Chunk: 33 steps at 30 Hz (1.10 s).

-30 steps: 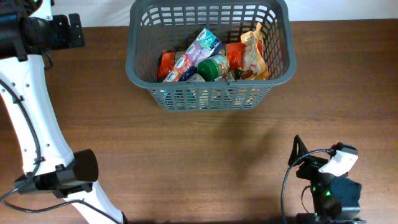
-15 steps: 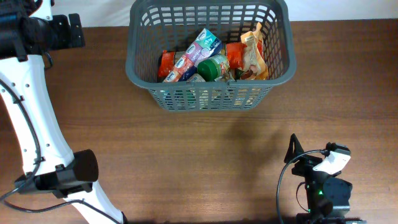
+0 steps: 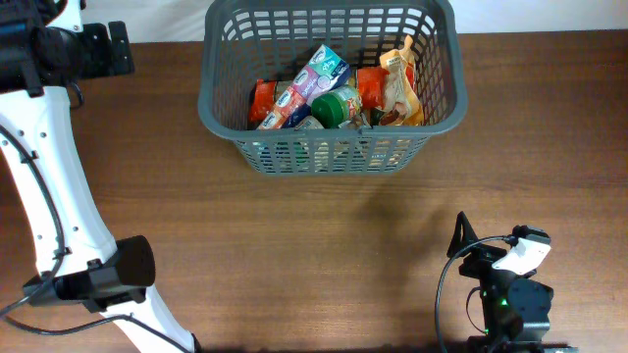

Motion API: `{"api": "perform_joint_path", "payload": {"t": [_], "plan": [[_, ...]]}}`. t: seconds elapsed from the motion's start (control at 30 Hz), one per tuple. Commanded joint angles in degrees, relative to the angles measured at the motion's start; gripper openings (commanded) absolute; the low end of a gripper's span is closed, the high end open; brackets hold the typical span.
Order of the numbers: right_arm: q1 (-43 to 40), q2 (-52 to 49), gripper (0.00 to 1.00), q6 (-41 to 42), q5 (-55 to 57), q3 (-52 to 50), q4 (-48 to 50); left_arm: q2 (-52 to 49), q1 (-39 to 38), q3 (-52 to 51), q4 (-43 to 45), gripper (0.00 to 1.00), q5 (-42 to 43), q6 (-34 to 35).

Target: Pack container

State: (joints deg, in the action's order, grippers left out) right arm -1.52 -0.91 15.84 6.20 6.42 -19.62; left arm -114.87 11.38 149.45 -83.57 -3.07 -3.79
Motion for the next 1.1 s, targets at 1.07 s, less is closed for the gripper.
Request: {"api": "perform_joint_path", "payload": {"t": [1.07], "plan": [[-0.39,0.72,0.99,-0.35,0.50,-0.55,0.42,73.68,-12.63,-91.97,65.77,0.99,0.85,0.35]]}}
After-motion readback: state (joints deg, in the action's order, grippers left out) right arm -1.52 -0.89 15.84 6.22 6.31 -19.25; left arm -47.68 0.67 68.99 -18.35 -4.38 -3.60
